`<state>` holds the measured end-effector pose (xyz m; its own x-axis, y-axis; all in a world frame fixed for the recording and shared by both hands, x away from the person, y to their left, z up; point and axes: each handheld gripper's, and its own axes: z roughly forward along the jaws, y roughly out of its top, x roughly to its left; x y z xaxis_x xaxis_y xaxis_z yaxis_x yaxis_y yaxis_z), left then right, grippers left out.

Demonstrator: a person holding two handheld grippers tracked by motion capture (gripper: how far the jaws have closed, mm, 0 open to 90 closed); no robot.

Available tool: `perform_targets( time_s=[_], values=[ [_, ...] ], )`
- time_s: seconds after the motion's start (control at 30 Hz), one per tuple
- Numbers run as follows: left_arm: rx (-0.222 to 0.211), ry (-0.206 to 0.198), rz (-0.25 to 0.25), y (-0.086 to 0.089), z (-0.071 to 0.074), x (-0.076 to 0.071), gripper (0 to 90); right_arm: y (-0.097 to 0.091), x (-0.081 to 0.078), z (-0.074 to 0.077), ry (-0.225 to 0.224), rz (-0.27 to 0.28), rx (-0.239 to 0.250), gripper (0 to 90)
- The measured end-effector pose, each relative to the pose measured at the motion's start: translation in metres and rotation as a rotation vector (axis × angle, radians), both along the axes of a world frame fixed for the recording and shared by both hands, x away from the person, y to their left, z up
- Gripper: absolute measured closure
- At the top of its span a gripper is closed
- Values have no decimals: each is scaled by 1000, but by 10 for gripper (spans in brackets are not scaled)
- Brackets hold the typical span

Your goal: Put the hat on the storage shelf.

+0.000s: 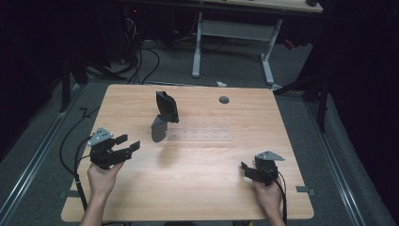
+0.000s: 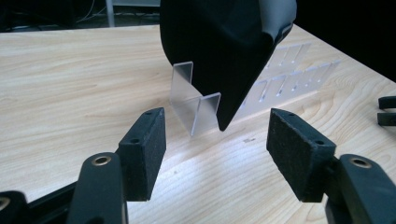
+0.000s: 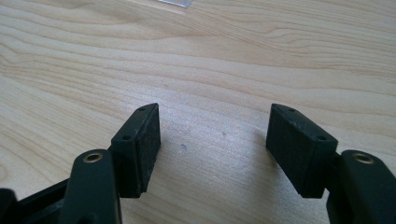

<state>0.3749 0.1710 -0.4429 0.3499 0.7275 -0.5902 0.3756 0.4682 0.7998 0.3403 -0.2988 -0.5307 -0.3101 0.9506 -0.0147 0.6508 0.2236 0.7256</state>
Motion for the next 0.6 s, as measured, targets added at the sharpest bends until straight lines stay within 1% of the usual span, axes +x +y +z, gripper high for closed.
perform_targets(
  time_s=[0.23,0.33,0.53,0.6],
  values=[
    [-13,11,11,6,-4,-7,379,0,0,0,0,0,1,355],
    [-8,14,15,9,-6,-9,379,0,0,0,0,0,0,355],
    [-14,14,26,13,-9,-13,381,0,0,0,0,0,0,355],
    [-18,20,28,13,-11,-13,382,0,0,0,0,0,0,355]
  ],
)
